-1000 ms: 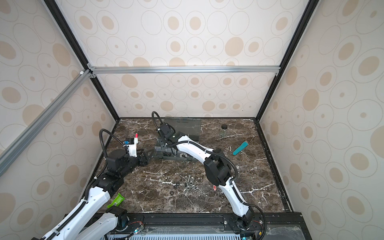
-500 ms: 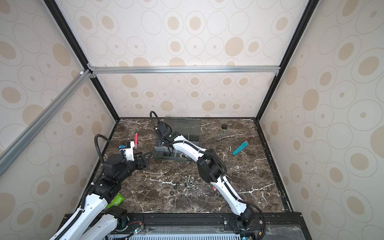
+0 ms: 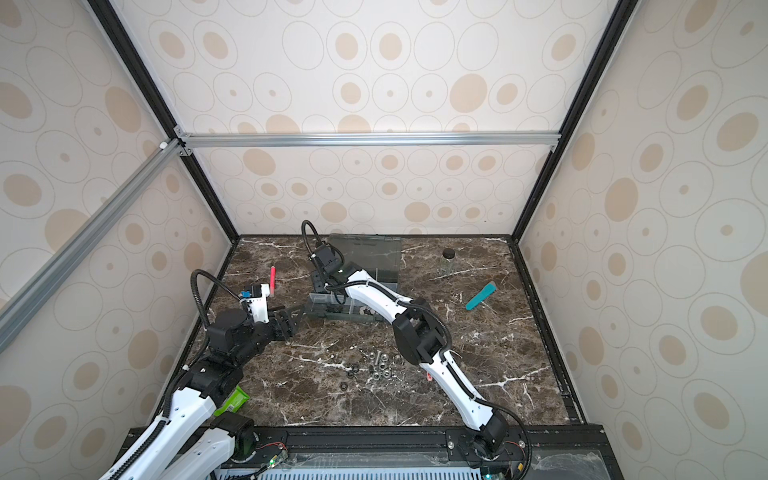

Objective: Sort the screws and nuts into containers
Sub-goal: 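Carry the silver bolt with the right gripper into the silver-bolt compartment, release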

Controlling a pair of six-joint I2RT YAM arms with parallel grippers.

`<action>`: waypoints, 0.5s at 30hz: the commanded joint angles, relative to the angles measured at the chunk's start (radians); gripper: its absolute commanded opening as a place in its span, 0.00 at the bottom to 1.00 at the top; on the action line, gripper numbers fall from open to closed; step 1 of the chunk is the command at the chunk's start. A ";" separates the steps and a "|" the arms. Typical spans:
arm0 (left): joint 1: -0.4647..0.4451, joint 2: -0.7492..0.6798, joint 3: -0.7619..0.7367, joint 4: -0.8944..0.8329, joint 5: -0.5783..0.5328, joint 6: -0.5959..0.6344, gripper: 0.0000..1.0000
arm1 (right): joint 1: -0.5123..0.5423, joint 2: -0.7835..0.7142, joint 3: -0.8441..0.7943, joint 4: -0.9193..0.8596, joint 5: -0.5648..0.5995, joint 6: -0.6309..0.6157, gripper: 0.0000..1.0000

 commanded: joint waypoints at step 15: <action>0.006 0.011 -0.002 -0.003 0.013 -0.011 0.71 | -0.012 -0.131 -0.133 0.043 -0.011 0.023 0.63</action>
